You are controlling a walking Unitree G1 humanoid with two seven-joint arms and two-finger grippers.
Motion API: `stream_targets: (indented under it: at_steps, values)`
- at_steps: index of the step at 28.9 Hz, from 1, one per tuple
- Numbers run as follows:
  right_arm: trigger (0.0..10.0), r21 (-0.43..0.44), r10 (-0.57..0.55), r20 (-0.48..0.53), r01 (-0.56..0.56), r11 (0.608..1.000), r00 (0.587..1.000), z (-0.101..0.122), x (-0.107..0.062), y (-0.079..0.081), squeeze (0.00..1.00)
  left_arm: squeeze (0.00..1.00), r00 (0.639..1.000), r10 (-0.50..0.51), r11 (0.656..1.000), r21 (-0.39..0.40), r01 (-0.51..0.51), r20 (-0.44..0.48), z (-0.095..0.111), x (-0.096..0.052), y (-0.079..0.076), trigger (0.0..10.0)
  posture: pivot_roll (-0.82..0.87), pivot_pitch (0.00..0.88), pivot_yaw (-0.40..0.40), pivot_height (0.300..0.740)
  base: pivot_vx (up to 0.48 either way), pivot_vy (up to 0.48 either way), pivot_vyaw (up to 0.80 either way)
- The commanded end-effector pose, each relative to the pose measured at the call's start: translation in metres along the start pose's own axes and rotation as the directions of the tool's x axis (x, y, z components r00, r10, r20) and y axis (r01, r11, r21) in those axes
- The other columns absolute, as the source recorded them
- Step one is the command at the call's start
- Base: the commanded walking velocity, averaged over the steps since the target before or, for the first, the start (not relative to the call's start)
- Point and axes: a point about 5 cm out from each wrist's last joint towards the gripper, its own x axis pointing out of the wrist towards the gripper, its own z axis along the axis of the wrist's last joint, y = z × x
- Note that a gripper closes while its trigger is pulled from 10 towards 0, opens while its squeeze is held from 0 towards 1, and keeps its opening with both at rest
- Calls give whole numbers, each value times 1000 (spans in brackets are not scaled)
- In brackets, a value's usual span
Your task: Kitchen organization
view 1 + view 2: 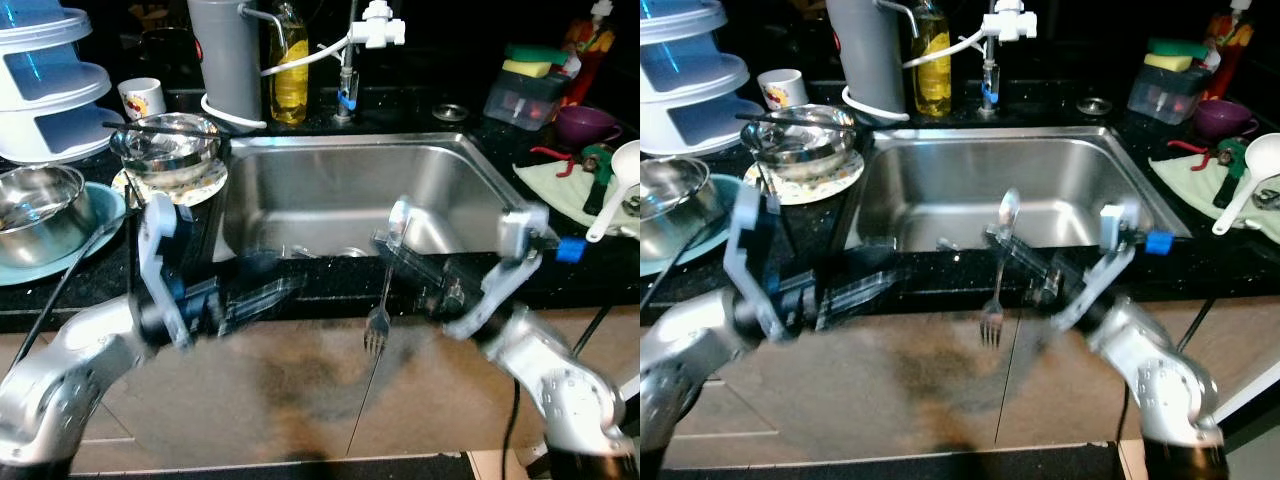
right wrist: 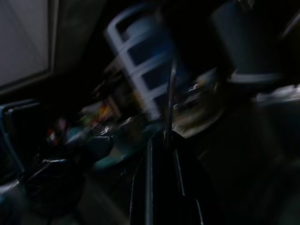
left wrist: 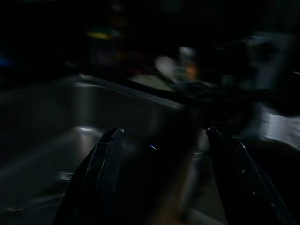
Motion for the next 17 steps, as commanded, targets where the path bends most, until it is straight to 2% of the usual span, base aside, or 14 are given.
stream_targets:
  at_steps: [1, 2, 3, 4, 5, 6, 7, 8, 10, 11, 14, 15, 16, 17]
  values:
    - [10000, -17, -157, 33, 158, 987, 987, 4, -2, -15, 0, 0, 975, 213, 977, 13, -213, -60, -6, 0, 23, 10000, -64, 113, -29, 740, 0, 0, 0]
    - [10000, -17, -157, 33, 158, 987, 987, 4, -2, -15, 0, 0, 975, 213, 977, 13, -213, -60, -6, 0, 23, 10000, -64, 113, -29, 740, 0, 0, 0]
    - [10000, -14, -264, 88, 267, 964, 960, 12, 3, -26, 0, 0, 951, 301, 953, 43, -299, -67, -4, 5, 33, 10000, -62, 110, -27, 740, 0, 0, 0]
    - [10000, -14, -264, 88, 267, 964, 960, 12, 3, -26, 0, 0, 951, 301, 953, 43, -299, -67, -4, 5, 33, 10000, -62, 110, -27, 740, 0, 0, 0]
    - [10000, 109, -427, 233, 413, 904, 874, 30, 8, -43, 0, 0, 930, 368, 928, 74, -366, -17, 5, 17, 41, 10000, -65, 103, -24, 740, 0, 0, 0]
    - [10000, 109, -427, 233, 413, 904, 874, 30, 8, -43, 0, 0, 930, 368, 928, 74, -366, -17, 5, 17, 41, 10000, -65, 103, -24, 740, 0, 0, 0]
    - [10000, 168, -481, 277, 451, 876, 832, 36, 8, -49, 0, 0, 920, 392, 916, 94, -390, -8, 7, 22, 43, 10000, -65, 103, -24, 740, 0, 0, 0]
    - [10000, 185, -510, 295, 475, 860, 808, 38, 8, -52, 0, 0, 915, 403, 911, 108, -399, -19, 5, 24, 43, 10000, -65, 102, -23, 740, 0, 0, 0]
    - [10000, 18, -571, 302, 594, 804, 764, 39, 7, -56, 0, 0, 901, 425, 885, 251, -393, -89, -7, 29, 44, 10000, -63, 101, -24, 740, 0, 0, 0]
    - [10000, -57, -584, 325, 632, 773, 744, 38, 8, -56, 0, 0, 899, 419, 885, 283, -371, -131, -17, 33, 41, 10000, -63, 101, -24, 740, 0, 0, 0]
    - [10000, -70, -606, 353, 666, 743, 713, 39, 10, -57, 0, 0, 903, 406, 890, 283, -357, -138, -20, 39, 36, 10000, -64, 100, -21, 740, 0, 0, 0]
    - [10000, -22, -638, 366, 691, 722, 678, 37, 11, -60, 0, 0, 900, 413, 885, 292, -362, -137, -21, 46, 34, 10000, -63, 100, -18, 740, 0, 0, 0]
    - [10000, -7, -647, 367, 697, 717, 669, 37, 12, -61, 0, 0, 897, 419, 881, 304, -363, -143, -21, 48, 34, 10000, -63, 100, -18, 740, 0, 0, 0]
    - [10000, 6, -658, 372, 707, 707, 655, 37, 13, -63, 0, 0, 879, 449, 862, 338, -379, -158, -24, 48, 37, 10000, -59, 99, -18, 740, 0, 0, 0]
